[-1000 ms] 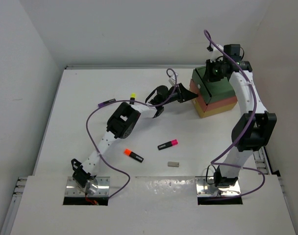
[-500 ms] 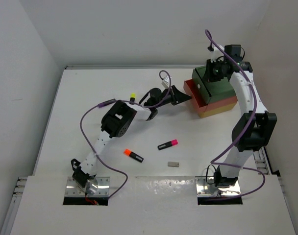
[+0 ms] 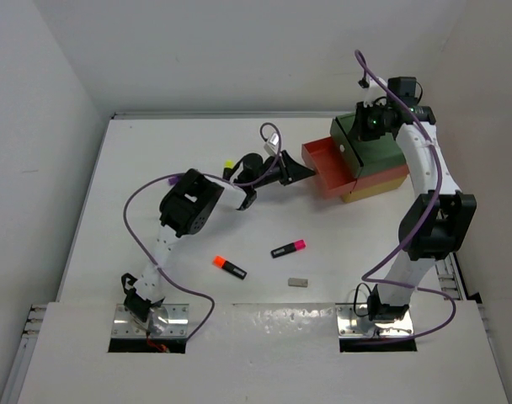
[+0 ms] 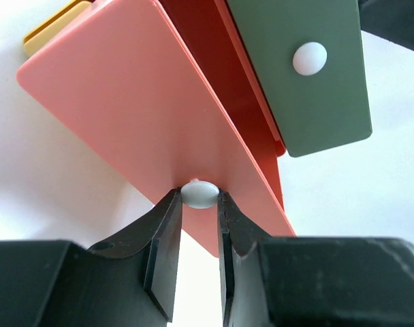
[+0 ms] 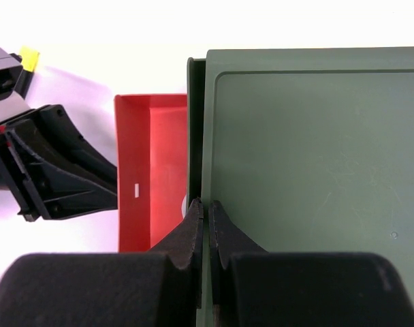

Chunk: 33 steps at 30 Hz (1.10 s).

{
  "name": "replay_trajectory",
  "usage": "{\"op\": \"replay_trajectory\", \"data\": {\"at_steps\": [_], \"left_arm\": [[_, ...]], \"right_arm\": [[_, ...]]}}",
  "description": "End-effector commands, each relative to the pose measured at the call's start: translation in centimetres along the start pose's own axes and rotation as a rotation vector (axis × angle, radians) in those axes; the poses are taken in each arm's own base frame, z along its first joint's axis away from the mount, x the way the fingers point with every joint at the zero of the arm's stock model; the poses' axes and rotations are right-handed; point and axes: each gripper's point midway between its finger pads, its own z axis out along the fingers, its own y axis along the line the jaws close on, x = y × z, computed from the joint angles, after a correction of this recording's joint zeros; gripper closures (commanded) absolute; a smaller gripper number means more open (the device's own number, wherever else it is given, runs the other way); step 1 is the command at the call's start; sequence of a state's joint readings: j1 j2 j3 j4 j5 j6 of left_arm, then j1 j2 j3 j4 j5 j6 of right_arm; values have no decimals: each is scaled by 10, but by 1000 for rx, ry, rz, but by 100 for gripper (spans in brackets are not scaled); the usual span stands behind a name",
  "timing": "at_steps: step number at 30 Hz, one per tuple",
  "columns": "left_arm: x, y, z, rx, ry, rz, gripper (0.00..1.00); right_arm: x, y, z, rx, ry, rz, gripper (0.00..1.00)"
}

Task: Sort the stationery into containers
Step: Open the drawer in the storage box.

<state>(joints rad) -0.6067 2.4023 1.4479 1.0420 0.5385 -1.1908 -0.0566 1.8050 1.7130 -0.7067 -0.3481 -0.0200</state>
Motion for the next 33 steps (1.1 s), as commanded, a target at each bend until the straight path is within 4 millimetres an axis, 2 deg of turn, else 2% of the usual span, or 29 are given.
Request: {"op": "replay_trajectory", "data": {"at_steps": [1,12,18,29,32,33], "left_arm": [[-19,-36,-6,74,-22,51,100],[-19,-36,-20,54,-7,44,100],[-22,-24,-29,8,-3,41,100],[-21,-15,-39,-34,5,33,100],[-21,-15,-38,-35,14,40,91],[-20,-15,-37,-35,18,40,77]], "right_arm": [[38,-18,16,41,117,51,99],[37,-26,16,49,114,55,99],[36,-26,17,46,113,54,99],[34,-26,17,40,108,54,97],[31,-26,16,42,106,52,96],[30,-26,15,43,103,51,94]]}}
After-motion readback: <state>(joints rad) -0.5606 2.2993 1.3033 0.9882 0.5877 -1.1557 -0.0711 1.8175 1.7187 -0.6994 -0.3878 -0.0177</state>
